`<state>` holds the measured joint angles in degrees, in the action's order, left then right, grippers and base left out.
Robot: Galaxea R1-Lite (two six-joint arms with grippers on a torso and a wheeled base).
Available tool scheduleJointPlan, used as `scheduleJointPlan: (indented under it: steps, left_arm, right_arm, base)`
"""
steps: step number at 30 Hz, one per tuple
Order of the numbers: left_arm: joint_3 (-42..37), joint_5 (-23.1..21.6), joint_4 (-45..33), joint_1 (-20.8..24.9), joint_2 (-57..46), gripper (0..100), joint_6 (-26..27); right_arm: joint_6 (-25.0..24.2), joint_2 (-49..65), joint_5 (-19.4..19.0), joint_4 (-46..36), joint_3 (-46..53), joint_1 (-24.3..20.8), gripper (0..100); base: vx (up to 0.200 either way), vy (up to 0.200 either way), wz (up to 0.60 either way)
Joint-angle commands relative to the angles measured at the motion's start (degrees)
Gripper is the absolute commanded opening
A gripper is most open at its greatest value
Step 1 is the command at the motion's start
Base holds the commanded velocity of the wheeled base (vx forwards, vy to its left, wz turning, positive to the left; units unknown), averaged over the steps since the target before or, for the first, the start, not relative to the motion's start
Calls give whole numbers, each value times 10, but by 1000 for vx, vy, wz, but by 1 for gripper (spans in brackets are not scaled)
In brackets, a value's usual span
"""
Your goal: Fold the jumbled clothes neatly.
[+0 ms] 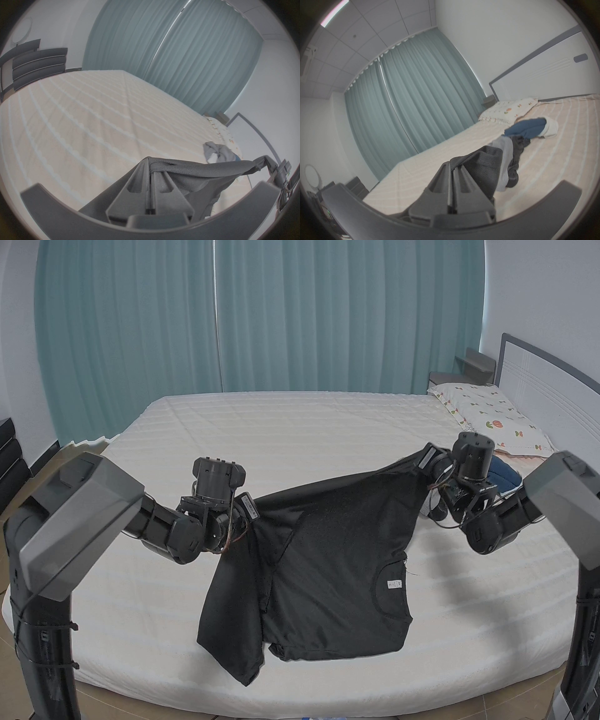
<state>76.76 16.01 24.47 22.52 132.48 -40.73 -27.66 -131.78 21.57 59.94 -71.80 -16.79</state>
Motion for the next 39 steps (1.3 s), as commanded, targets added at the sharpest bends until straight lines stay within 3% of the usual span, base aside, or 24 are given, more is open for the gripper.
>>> scheduleJointPlan:
  steps: [1,7,8,11,12,19,23,25,27,28,30,36,39]
  left_arm:
    - [24,-1,4,-7,92,0,-7]
    - [37,-1,2,-6,114,0,-14]
    - [37,-2,2,-6,115,100,-17]
    - [42,-2,-1,-6,116,100,-23]
    - [44,-2,-2,-6,118,100,-23]
    - [41,0,-2,-16,115,100,-23]
    - [1,-12,-9,-39,61,100,-20]
    - [-25,-41,-10,-48,30,100,-19]
    - [-86,-114,-10,-61,-45,100,-19]
    - [-94,-122,-10,-63,-53,100,-19]
    - [-159,-180,-10,-74,-123,100,-16]
    - [-290,-239,-9,-92,-221,100,38]
    - [-356,-266,-5,-92,-258,100,61]
  right_arm:
    - [3,-110,2,16,-27,5,0]
    - [4,-144,11,31,-24,4,0]
    - [4,-146,11,31,-24,4,0]
    - [5,-154,10,28,-20,4,0]
    - [6,-158,10,29,-20,4,100]
    - [34,-167,8,30,4,11,100]
    - [31,-126,-5,21,45,36,100]
    - [31,-112,-15,24,65,46,100]
    - [20,-78,-37,25,101,61,100]
    - [16,-74,-40,25,105,62,100]
    - [-26,-27,-80,25,158,68,100]
    - [-49,64,-176,47,335,63,100]
    - [-49,79,-202,89,414,59,100]
  base:
    - [0,0,0]
    - [0,0,0]
    - [0,0,0]
    - [0,0,0]
    - [0,0,0]
    - [0,0,0]
    - [0,0,0]
    - [0,0,0]
    - [0,0,0]
    - [0,0,0]
    - [0,0,0]
    - [0,0,0]
    - [0,0,0]
